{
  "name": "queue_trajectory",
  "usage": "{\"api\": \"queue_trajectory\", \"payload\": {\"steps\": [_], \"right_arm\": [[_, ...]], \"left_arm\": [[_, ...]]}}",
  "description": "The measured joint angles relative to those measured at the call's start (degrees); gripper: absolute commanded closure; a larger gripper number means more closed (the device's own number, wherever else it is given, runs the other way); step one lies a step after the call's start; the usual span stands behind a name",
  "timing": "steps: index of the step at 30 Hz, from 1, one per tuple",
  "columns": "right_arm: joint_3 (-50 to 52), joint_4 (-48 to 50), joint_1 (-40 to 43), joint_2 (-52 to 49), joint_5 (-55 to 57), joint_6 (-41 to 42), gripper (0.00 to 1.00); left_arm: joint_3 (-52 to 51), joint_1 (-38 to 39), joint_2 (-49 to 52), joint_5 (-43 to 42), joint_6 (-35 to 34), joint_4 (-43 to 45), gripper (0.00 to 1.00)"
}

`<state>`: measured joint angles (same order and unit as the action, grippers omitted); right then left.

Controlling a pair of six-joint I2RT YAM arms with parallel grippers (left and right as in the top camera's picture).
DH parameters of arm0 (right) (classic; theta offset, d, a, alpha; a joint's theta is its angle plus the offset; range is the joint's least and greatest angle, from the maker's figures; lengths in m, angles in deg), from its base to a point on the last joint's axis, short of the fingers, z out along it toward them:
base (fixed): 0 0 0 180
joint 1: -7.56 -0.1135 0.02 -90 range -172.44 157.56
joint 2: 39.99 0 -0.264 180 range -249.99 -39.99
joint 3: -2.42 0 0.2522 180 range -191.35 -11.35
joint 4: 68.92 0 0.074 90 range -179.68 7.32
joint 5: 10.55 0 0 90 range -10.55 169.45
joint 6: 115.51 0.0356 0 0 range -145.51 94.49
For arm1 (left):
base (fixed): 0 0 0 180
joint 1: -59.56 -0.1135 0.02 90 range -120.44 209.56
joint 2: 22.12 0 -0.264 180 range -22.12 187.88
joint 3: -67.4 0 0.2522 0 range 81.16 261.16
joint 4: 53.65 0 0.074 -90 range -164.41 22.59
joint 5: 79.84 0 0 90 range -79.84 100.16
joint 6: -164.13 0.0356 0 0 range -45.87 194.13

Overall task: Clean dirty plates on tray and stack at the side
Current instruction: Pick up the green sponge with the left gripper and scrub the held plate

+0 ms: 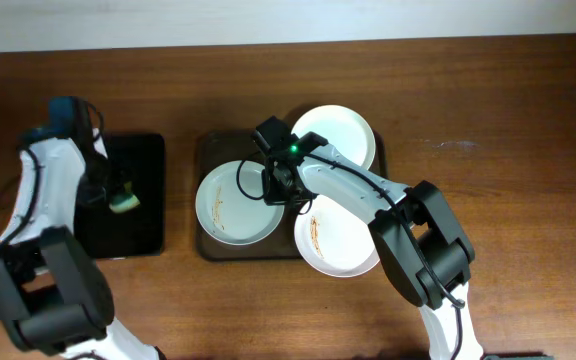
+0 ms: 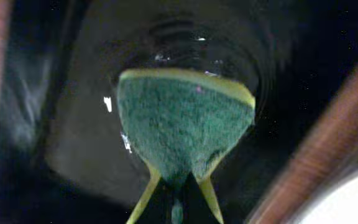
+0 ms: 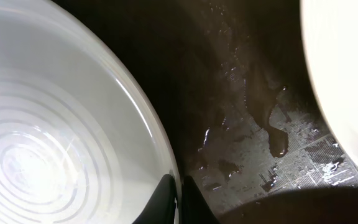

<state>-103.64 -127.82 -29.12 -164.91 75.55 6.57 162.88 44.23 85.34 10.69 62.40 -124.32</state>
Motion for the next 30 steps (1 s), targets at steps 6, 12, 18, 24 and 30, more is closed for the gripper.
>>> {"api": "queue_trajectory", "payload": {"steps": [6,12,18,24,30], "right_arm": [[0.0,0.6,0.2,0.0,-1.2,0.0,0.96],[0.0,2.3,3.5,-0.1,-8.8,-2.0,0.96],[0.0,2.8,4.0,-0.2,-12.9,-2.8,0.96],[0.0,2.6,4.0,-0.2,-13.1,-2.8,0.96],[0.0,2.5,4.0,-0.2,-13.1,-2.9,0.96]], "left_arm": [[6.9,5.0,-7.9,-8.6,6.5,-7.1,0.99],[-1.1,16.0,-7.8,-14.8,7.7,-2.6,0.99],[-16.4,18.4,-7.5,-15.1,7.7,16.3,0.99],[-25.3,18.4,-7.6,-16.1,4.6,26.4,0.99],[-25.8,18.3,-7.6,-23.1,0.3,36.3,0.99]]}}
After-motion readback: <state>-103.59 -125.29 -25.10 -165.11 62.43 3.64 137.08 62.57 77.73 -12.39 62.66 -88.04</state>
